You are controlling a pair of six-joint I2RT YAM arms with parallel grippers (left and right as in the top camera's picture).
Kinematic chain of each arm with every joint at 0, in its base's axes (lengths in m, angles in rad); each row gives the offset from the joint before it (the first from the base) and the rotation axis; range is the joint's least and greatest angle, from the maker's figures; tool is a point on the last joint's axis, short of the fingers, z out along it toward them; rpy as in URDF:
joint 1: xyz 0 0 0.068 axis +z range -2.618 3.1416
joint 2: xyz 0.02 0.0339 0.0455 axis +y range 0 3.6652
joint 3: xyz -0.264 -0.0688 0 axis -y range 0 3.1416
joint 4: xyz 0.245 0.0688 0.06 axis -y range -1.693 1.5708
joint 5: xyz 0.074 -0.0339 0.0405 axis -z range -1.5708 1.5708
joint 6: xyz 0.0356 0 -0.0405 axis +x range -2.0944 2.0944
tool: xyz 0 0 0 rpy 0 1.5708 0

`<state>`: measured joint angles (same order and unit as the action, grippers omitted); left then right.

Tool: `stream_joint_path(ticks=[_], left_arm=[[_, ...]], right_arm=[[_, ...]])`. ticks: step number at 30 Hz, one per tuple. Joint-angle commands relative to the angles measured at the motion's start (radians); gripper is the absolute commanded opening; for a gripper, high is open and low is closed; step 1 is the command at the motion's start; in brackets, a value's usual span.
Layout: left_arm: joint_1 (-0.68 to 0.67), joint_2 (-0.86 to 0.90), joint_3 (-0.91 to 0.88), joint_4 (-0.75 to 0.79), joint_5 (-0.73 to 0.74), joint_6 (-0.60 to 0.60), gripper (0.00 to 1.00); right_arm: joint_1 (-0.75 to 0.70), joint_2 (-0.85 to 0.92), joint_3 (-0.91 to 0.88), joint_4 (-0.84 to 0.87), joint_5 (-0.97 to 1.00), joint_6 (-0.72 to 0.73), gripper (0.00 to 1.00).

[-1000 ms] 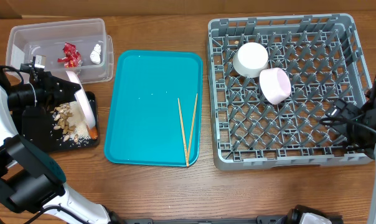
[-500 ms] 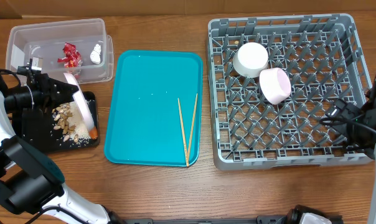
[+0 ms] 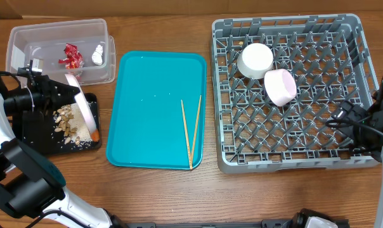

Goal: Sort waste into correct bins and load items into the dishwasher
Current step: 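Carry the empty plate back and set it on the teal tray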

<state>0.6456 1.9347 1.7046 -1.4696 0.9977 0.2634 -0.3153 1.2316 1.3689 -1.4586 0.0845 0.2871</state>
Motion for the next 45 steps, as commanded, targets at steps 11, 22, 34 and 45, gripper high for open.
stream_joint_path(ticks=[11,22,34,45], left_arm=[[0.111,-0.041,0.028,-0.027,0.125,0.089,0.04],[0.108,-0.048,0.028,0.002,0.077,0.063,0.04],[-0.143,-0.126,0.028,-0.027,0.032,0.101,0.04],[-0.684,-0.111,0.024,0.225,-0.624,-0.222,0.04]], right_arm=[[-0.005,-0.012,0.018,0.004,0.0,-0.002,1.0],[-0.005,-0.012,0.018,0.005,0.0,-0.002,1.0],[-0.005,-0.012,0.018,0.007,0.0,-0.002,1.0],[-0.005,-0.012,0.018,0.008,0.0,-0.002,1.0]])
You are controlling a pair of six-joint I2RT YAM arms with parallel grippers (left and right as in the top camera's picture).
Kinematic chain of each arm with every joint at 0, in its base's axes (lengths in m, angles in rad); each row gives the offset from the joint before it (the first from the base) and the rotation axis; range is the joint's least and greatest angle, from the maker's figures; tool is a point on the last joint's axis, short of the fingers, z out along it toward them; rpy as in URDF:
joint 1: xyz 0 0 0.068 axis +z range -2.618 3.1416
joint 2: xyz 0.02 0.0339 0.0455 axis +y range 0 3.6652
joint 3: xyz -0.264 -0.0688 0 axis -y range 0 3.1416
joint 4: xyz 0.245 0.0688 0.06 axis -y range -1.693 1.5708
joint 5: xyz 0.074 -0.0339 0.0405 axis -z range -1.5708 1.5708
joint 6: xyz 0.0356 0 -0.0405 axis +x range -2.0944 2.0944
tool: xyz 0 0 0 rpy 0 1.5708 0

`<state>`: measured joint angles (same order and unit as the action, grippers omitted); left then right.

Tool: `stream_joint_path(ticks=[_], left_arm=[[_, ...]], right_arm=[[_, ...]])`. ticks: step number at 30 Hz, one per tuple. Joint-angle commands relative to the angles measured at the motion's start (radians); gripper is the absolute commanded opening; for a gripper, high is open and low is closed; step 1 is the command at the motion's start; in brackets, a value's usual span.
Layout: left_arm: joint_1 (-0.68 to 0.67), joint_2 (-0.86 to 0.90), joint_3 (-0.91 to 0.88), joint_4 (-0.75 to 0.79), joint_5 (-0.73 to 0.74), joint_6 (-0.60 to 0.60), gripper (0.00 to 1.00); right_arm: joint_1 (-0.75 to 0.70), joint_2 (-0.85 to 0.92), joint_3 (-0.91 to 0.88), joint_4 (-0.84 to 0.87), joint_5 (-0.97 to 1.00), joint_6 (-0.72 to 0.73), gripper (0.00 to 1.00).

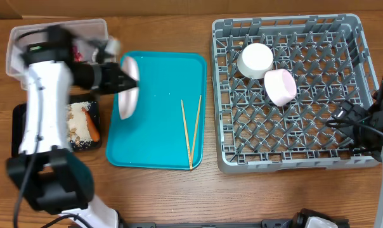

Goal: Sort waste into correct bins and load items into the dishwasher
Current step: 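Carry the empty plate back and set it on the teal tray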

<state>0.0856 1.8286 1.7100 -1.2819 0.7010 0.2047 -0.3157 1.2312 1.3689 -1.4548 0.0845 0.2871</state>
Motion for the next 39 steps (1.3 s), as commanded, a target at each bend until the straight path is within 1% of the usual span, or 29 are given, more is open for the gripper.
stream_joint_path(ticks=[1,3,7,9,10,14,19,20,21,23,24,27,31,35,37,38,39], left_arm=[[-0.172,0.005,0.019,0.055,-0.418,-0.209,0.04],[-0.262,0.034,0.019,0.074,-0.555,-0.277,0.04],[-0.385,0.102,0.019,0.097,-0.673,-0.341,0.04],[-0.43,0.149,0.019,0.098,-0.77,-0.418,0.04],[-0.439,0.164,0.019,0.097,-0.79,-0.442,0.04],[-0.449,0.215,0.019,0.089,-0.791,-0.491,0.04],[-0.449,0.245,0.019,0.089,-0.724,-0.497,0.06],[-0.449,0.245,0.019,0.09,-0.714,-0.497,0.09],[-0.449,0.245,0.019,0.09,-0.699,-0.497,0.28],[-0.449,0.244,0.019,0.087,-0.681,-0.496,0.5],[-0.449,0.243,0.02,0.08,-0.661,-0.496,0.64],[-0.441,0.219,0.029,0.058,-0.643,-0.497,0.67],[-0.38,0.089,0.037,0.032,-0.628,-0.497,0.7],[-0.278,-0.042,0.037,-0.005,-0.629,-0.497,0.83],[-0.215,-0.099,0.037,-0.034,-0.629,-0.497,0.97],[-0.188,-0.119,0.037,-0.05,-0.629,-0.497,1.0],[-0.156,-0.141,0.037,-0.068,-0.629,-0.497,1.0]], right_arm=[[-0.005,-0.012,0.018,0.004,-0.001,-0.002,1.0],[-0.005,-0.012,0.018,0.003,-0.001,-0.002,1.0],[-0.005,-0.012,0.018,0.001,-0.001,-0.002,1.0],[-0.005,-0.012,0.018,0.0,-0.001,-0.002,1.0],[-0.005,-0.012,0.018,0.001,-0.001,-0.002,1.0],[-0.005,-0.012,0.018,0.001,-0.002,-0.002,1.0],[-0.005,-0.012,0.018,0.005,-0.009,-0.002,1.0],[-0.005,-0.012,0.018,0.005,-0.009,-0.002,1.0],[-0.005,-0.012,0.018,0.005,-0.009,-0.002,1.0],[-0.005,-0.012,0.018,0.005,-0.01,-0.002,1.0],[-0.005,-0.012,0.018,0.004,-0.013,-0.002,1.0],[-0.005,-0.012,0.018,0.003,-0.03,-0.003,1.0],[-0.005,-0.011,0.018,0.017,-0.135,-0.012,1.0],[-0.004,-0.012,0.018,0.036,-0.34,-0.115,1.0],[0.008,-0.012,0.018,0.053,-0.435,-0.134,1.0],[0.024,-0.012,0.018,0.064,-0.461,-0.135,1.0],[0.048,-0.012,0.018,0.076,-0.48,-0.134,1.0]])
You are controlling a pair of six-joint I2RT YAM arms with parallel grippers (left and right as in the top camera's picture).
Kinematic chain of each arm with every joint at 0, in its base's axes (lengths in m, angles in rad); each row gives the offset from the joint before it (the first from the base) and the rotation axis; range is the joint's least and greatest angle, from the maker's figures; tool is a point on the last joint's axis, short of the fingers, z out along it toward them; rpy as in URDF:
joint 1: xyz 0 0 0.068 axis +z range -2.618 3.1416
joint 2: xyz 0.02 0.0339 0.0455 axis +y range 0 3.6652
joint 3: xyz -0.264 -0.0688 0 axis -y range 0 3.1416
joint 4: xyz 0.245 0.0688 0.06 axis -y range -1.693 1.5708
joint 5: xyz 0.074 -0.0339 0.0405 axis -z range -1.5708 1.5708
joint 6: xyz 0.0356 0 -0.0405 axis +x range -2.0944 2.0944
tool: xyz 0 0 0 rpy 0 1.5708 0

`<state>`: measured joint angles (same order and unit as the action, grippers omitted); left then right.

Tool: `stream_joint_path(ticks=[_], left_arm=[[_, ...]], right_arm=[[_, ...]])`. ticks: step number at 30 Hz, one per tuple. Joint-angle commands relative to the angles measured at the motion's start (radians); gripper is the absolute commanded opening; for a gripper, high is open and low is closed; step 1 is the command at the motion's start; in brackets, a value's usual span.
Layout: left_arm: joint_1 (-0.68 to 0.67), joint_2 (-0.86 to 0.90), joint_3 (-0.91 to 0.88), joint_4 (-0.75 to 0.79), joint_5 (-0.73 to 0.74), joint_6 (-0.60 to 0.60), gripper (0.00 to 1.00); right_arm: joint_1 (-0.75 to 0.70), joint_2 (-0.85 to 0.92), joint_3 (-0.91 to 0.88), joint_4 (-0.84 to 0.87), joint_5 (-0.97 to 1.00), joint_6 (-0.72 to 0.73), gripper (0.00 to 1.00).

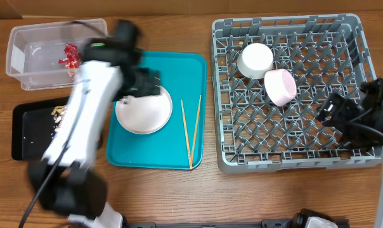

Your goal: Sort waste into correct bins and load items into the dishwasher

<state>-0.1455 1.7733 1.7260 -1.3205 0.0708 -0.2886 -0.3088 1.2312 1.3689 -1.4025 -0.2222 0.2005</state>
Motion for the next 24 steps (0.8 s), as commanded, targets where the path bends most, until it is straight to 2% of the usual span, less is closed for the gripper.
stream_joint_path(ticks=[1,8,13,18,24], left_arm=[[0.106,-0.103,0.021,-0.047,0.002,-0.004,1.0],[0.28,-0.137,0.019,-0.14,0.0,-0.004,1.0],[0.363,-0.137,0.017,-0.172,0.0,-0.003,1.0],[0.436,-0.137,0.017,-0.183,-0.003,-0.003,1.0],[0.502,-0.137,0.017,-0.185,-0.003,-0.003,1.0]], right_arm=[[0.073,-0.012,0.018,0.039,-0.185,-0.043,1.0],[0.478,0.015,0.018,0.212,-0.122,0.078,1.0],[0.753,0.123,0.029,0.313,-0.008,0.132,1.0],[0.895,0.287,0.077,0.379,0.036,0.142,1.0],[0.994,0.458,0.138,0.497,0.099,0.198,0.98]])
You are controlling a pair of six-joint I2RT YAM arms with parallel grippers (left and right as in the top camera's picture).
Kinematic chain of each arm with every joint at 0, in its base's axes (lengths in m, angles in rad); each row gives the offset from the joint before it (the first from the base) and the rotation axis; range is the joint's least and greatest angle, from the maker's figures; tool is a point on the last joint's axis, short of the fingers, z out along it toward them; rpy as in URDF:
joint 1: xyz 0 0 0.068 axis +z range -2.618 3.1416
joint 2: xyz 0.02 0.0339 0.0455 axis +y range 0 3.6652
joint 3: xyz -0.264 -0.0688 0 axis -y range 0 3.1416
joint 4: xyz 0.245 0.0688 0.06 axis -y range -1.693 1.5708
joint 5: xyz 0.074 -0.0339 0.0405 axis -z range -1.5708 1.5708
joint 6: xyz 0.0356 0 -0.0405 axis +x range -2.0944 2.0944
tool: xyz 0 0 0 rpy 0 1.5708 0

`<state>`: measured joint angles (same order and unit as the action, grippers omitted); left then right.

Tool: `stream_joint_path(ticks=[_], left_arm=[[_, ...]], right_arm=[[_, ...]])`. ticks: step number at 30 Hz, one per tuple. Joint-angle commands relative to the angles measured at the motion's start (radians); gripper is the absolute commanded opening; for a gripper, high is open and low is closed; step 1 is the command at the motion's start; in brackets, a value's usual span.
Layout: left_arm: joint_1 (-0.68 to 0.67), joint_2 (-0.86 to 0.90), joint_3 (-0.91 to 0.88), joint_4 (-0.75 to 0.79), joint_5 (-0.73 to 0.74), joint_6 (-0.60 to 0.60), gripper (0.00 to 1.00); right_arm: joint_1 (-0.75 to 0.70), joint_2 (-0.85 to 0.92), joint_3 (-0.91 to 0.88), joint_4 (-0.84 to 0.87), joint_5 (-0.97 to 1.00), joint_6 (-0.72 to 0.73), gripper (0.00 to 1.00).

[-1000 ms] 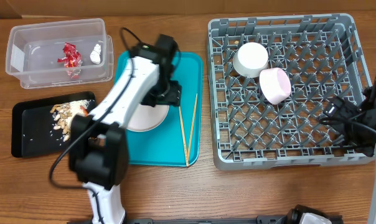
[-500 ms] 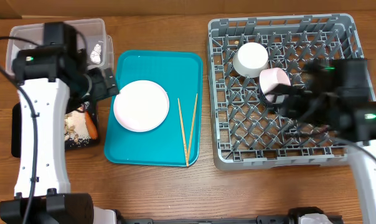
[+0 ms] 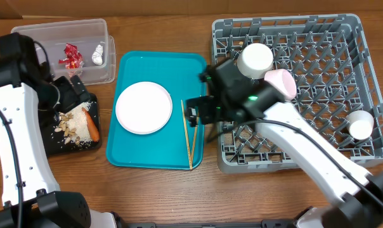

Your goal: Sort waste into correct bins and load items into the dishwasher

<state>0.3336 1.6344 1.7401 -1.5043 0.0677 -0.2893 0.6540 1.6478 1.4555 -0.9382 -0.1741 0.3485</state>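
Observation:
A white plate (image 3: 144,107) lies flat on the teal tray (image 3: 131,155). Two chopsticks (image 3: 191,136) rest along the tray's right side. My right gripper (image 3: 193,113) reaches left out over the rack's edge and hangs open just above the chopsticks' upper ends. My left gripper (image 3: 76,87) is back at the left, over the top of the black bin (image 3: 26,126) of food scraps, open and holding nothing. A white cup (image 3: 255,58) and a pink cup (image 3: 281,83) sit in the grey dish rack (image 3: 344,38).
A clear bin (image 3: 26,35) at the back left holds a red wrapper (image 3: 71,56) and a white scrap (image 3: 98,54). A white round item (image 3: 359,125) shows in the rack's right part. My right arm crosses the rack's front left.
My left arm has left the plate on the tray and drawn back over the black bin. My right arm has come from the rack's right side to the chopsticks.
My left gripper held the plate tilted over the black bin with scraps on it. Then it carried the plate to the tray's left edge, then laid it flat on the tray. Now the plate lies free and my right gripper is above the chopsticks.

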Motion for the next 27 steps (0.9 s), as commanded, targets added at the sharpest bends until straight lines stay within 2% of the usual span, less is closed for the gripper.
stream_joint_path(ticks=[1,5,12,15,19,27], left_arm=[[0.034,0.002,0.003,-0.002,0.0,-0.003,1.0],[0.071,0.002,0.003,-0.003,0.001,-0.003,1.0],[0.079,0.002,0.003,0.009,0.001,-0.003,1.0],[0.079,0.002,0.003,0.009,0.0,-0.003,1.0],[0.078,0.002,0.003,0.009,0.001,-0.003,1.0],[0.078,0.002,0.003,0.005,0.004,-0.003,1.0]], right_arm=[[0.041,0.065,0.053,0.061,0.051,0.067,0.97],[0.079,0.161,0.053,0.166,0.066,0.103,0.94],[0.165,0.296,0.053,0.334,0.265,0.105,0.93],[0.186,0.346,0.053,0.381,0.285,0.105,0.91],[0.2,0.403,0.053,0.416,0.285,0.111,0.79],[0.203,0.475,0.052,0.438,0.285,0.181,0.75]])
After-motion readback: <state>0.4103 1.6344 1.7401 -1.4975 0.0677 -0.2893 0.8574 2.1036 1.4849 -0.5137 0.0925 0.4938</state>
